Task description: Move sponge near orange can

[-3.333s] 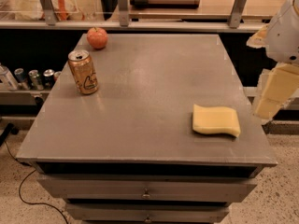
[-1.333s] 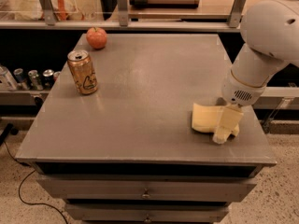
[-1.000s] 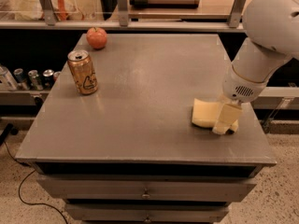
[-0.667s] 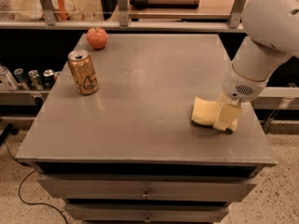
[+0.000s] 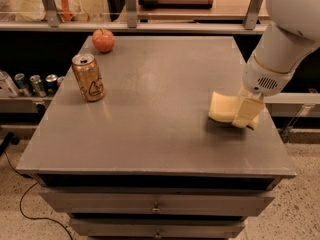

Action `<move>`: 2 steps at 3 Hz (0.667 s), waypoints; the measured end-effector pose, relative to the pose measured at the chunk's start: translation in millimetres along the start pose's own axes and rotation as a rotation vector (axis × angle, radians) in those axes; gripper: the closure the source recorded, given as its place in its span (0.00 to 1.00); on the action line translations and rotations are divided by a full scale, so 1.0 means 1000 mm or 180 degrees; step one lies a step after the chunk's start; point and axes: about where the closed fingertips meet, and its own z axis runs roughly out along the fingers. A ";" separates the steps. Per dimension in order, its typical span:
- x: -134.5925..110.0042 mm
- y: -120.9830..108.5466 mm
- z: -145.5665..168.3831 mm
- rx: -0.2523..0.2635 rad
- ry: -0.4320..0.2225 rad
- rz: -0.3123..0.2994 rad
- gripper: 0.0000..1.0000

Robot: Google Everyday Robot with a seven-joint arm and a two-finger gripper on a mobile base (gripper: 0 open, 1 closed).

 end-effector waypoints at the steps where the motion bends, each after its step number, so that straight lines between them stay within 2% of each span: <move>1: -0.008 -0.016 -0.034 0.0268 -0.0042 -0.0064 1.00; 2: -0.008 -0.017 -0.034 0.0267 -0.0042 -0.0065 1.00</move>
Offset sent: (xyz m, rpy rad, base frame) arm 0.0105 -0.0027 0.0281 -0.0182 -0.0649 0.0073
